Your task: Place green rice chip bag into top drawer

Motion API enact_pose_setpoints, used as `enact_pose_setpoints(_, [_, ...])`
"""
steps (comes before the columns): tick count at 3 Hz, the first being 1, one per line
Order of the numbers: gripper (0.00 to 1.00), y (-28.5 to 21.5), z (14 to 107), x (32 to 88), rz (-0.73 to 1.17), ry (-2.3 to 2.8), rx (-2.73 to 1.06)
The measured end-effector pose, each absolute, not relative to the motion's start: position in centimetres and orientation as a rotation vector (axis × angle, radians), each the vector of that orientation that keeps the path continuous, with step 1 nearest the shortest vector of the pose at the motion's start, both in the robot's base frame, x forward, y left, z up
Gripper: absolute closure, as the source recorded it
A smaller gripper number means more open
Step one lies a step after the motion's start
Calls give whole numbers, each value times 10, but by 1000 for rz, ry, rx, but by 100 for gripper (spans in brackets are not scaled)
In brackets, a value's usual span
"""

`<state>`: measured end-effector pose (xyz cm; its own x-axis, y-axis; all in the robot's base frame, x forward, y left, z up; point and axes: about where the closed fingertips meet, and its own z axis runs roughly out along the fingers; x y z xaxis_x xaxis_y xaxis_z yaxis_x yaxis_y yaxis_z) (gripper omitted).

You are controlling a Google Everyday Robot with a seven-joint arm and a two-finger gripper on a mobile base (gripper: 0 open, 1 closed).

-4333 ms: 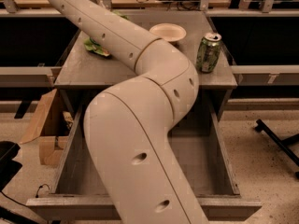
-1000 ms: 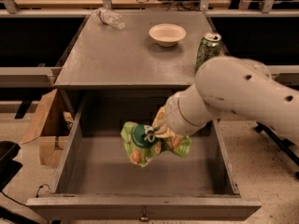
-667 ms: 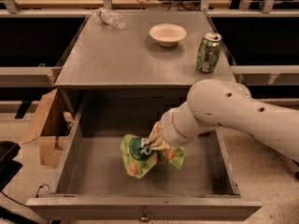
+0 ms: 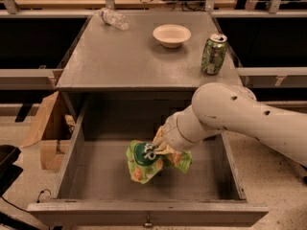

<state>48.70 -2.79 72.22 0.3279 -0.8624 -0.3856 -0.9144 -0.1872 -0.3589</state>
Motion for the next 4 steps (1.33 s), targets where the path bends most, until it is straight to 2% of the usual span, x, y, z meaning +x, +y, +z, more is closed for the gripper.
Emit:
enact_pose_setpoints(2, [12,-28,722,487,130,1557,-2073])
enact_pose_setpoints(3, [0,-28,722,487,130,1557,-2073])
enact_pose_setpoints(4, [0,-36,747,491,112,1528,-2056])
